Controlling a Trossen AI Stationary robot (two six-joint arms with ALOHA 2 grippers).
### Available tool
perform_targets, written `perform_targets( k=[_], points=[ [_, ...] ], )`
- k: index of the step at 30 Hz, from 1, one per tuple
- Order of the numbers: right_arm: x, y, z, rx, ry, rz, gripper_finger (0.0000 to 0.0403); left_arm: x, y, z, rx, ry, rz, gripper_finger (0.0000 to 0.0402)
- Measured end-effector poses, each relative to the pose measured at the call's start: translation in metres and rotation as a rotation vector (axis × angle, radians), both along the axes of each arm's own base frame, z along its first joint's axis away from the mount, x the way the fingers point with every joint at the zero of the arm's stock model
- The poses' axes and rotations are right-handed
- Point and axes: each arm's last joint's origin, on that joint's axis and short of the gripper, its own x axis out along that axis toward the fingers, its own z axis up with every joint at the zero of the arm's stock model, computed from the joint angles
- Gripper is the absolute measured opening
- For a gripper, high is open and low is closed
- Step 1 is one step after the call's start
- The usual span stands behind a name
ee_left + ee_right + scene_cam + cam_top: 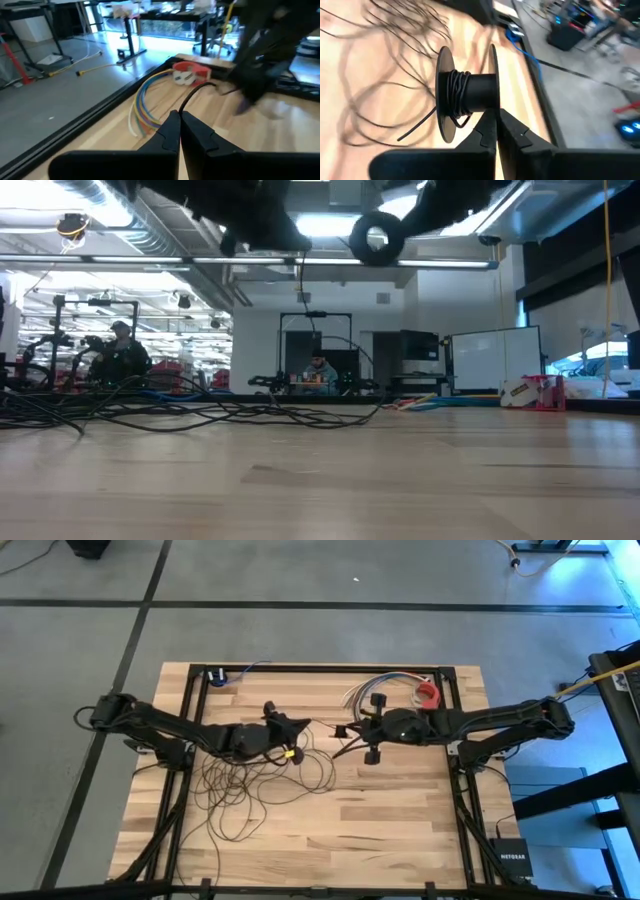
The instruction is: Coiling cords
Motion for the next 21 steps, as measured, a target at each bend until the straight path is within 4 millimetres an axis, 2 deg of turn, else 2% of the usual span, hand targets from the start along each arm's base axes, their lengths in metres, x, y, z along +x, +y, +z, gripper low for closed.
perform_targets(
  k=[4, 11, 21],
  points=[
    [0.008, -0.002, -0.011, -0.059, 0.039, -0.077, 0.0001, 0.0, -0.007, 0.006, -0.015, -0.05, -0.074, 0.0],
    [0.028, -0.006, -0.015, -0.199, -0.051, -0.247, 0.0001, 0.004, -0.011, 0.013, -0.049, -0.133, -0.218, 0.0],
    [0.044, -0.005, -0.002, -0.208, -0.256, -0.232, 0.0001, 0.018, -0.012, 0.006, -0.063, -0.212, -0.285, 0.0]
  ],
)
